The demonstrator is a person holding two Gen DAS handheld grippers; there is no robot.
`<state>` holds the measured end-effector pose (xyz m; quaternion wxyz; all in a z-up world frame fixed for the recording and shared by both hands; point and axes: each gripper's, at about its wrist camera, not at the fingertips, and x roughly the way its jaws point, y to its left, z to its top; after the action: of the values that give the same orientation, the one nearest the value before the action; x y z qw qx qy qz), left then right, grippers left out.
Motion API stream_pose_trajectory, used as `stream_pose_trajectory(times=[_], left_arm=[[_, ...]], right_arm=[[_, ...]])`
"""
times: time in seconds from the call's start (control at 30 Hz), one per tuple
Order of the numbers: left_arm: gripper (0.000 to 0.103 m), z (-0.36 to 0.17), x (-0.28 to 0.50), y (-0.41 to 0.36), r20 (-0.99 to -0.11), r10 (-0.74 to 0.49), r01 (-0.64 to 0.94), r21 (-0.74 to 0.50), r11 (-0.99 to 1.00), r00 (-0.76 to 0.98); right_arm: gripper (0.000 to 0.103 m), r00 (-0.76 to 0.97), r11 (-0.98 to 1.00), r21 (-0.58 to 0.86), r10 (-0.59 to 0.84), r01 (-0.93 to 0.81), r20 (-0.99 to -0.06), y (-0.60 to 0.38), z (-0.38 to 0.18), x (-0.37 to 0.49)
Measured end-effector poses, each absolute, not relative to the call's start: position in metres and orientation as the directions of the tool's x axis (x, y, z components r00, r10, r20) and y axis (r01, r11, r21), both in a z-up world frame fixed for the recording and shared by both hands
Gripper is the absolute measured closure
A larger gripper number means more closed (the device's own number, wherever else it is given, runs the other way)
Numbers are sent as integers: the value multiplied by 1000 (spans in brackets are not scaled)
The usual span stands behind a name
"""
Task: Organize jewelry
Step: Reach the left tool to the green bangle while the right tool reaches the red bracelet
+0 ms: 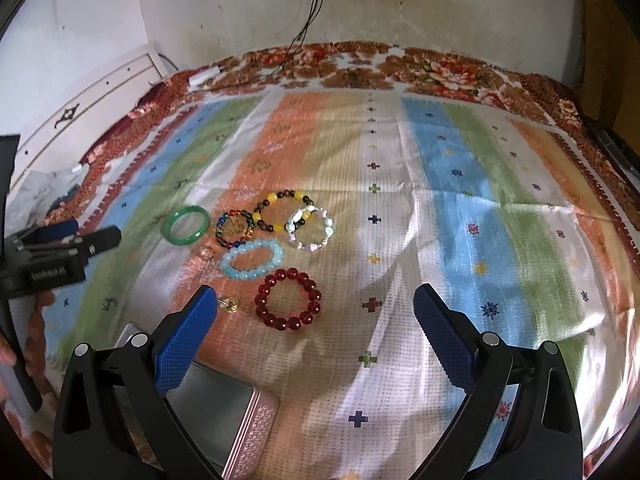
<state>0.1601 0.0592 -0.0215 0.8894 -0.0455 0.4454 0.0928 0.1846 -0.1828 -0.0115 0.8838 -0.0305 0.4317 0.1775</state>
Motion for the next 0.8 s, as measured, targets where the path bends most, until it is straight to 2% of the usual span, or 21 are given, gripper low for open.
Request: stream_pose_trajectory(times=[0.2,0.37,0.6,0.8], left_arm=[[6,-24,177,71,-795,160,-234,24,972,585],[6,-36,194,82,-831,149,-258,8,966,535],[6,-48,214,87,-844,194,-264,65,962,500],[6,-71,235,100,-886,158,-266,41,963,435]], right_arm=[[3,478,921,110,294,-375,-828,-176,-27,202],[3,432,920,118,285,-373,-856,-172,-38,216],[3,377,922,115,262,-370,-888,-169,-53,233],[3,284,917,107,227,-383,-932,-163,-74,247]])
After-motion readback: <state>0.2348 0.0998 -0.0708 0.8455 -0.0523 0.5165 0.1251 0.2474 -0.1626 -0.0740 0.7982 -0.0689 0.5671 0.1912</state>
